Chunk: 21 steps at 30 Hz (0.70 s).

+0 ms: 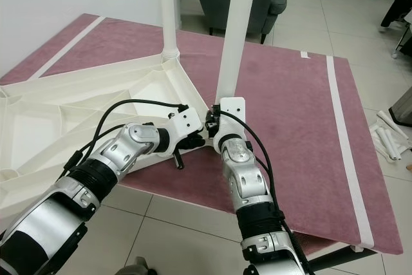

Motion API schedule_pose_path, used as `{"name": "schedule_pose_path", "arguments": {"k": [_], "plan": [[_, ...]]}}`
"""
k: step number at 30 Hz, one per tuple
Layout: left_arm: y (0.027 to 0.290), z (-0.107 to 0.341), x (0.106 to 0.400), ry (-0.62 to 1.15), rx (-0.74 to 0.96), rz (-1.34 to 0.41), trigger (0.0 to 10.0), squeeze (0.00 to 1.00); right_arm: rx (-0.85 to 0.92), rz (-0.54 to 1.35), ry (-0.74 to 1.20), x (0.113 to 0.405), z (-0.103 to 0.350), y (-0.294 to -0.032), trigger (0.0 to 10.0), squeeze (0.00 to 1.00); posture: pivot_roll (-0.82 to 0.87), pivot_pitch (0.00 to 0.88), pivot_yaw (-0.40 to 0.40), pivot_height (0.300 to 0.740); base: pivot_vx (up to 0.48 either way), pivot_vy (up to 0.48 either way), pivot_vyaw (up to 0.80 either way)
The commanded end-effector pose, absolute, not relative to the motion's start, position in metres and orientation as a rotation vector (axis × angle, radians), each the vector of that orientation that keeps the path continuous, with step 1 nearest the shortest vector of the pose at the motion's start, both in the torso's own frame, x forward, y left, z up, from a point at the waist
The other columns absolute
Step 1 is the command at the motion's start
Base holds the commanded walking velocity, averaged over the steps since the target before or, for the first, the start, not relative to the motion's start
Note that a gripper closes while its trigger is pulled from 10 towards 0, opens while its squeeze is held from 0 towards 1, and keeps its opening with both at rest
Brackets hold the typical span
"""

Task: Building children table

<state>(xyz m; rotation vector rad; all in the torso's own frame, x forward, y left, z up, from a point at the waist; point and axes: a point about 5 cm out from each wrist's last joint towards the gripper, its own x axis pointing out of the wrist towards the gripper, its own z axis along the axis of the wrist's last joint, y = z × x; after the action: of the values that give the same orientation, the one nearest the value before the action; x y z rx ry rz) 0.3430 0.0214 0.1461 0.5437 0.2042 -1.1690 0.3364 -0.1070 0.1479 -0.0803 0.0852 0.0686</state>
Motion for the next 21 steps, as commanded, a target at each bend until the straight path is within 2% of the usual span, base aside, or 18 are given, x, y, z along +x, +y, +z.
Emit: {"name": "schedule_pose_path", "arguments": {"k": [1,5,6,17,18,19,21], "plan": [[0.006,0.176,0.34,0.023,0.557,-1.232,10.0,0.0,-0.099,0.09,0.15,0.331,0.13,-0.108,10.0,1.0,0.13,0.025,0.003,0.74,0.0,0.0,0.0],[0.011,0.166,0.338,0.042,0.559,-1.237,10.0,0.0,-0.097,0.163,0.11,0.328,0.133,-0.105,10.0,1.0,0.14,0.028,-0.001,0.74,0.0,0.0,0.0],[0.013,0.161,0.336,0.051,0.561,-1.235,10.0,0.0,-0.103,0.207,0.084,0.327,0.136,-0.104,10.0,0.0,0.14,0.03,-0.002,0.74,0.0,0.0,0.0],[0.019,0.151,0.336,0.078,0.56,-1.21,10.0,0.0,-0.102,0.314,0.02,0.32,0.146,-0.106,10.0,0.0,0.14,0.033,-0.004,0.74,0.0,0.0,0.0],[0.022,0.148,0.335,0.089,0.56,-1.208,10.0,0.27,-0.095,0.34,0.003,0.317,0.15,-0.11,10.0,0.0,0.14,0.033,-0.004,0.74,0.0,0.0,0.0],[0.024,0.145,0.334,0.099,0.559,-1.209,10.0,1.0,-0.093,0.358,-0.013,0.313,0.152,-0.113,10.0,0.0,0.14,0.034,-0.004,0.74,0.0,0.0,0.0],[0.025,0.143,0.332,0.106,0.556,-1.217,10.0,1.0,-0.09,0.369,-0.025,0.311,0.154,-0.117,10.0,0.0,0.14,0.033,-0.004,0.74,0.0,0.0,0.0]]}}
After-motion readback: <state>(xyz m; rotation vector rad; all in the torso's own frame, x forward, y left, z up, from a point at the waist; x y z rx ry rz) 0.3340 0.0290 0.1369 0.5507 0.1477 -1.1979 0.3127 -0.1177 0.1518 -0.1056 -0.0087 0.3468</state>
